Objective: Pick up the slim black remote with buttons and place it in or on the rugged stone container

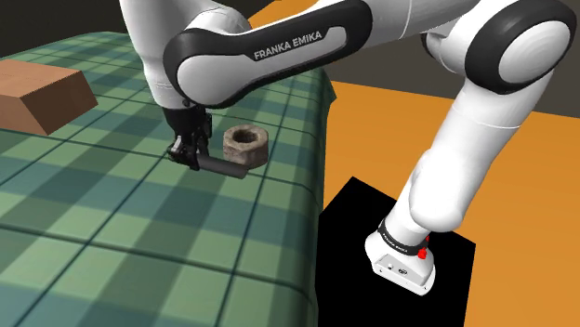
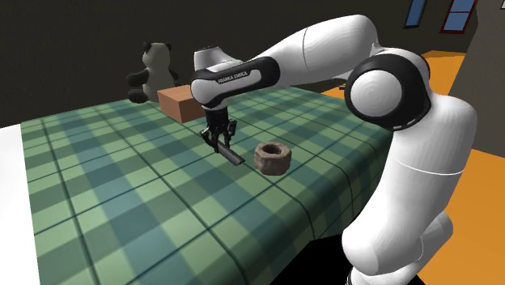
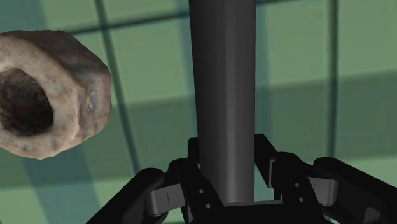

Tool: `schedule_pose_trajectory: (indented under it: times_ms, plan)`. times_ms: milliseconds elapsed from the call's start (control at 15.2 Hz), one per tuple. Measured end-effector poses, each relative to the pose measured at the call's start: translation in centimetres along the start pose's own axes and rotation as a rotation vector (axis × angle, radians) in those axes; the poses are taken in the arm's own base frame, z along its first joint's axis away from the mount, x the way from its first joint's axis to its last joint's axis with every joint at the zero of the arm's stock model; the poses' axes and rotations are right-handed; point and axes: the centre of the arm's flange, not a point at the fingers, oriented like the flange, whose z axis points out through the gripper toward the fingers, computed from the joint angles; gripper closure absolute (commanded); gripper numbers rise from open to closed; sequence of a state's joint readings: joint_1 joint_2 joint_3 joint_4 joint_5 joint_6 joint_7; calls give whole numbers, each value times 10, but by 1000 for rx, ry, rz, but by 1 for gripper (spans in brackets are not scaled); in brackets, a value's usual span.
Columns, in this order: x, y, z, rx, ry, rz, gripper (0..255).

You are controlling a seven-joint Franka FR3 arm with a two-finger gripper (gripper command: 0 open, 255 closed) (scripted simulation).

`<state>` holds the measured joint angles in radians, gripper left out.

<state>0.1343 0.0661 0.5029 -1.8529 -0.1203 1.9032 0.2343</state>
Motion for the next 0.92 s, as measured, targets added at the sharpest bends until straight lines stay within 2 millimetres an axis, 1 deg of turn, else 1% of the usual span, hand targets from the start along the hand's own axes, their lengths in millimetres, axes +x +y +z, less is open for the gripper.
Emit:
schedule_pose_trajectory:
  times_ms: [66,264,396,528,660,924]
  plan:
    - [-2,12,4,0,0,1,255]
    - [0,54,5,0,0,1,255]
    - [-6,77,8,0,0,1,255]
    - [-6,101,13,0,0,1,255]
    - [-4,130,14,0,0,1,255]
    - [-4,181,20,0,0,0,255]
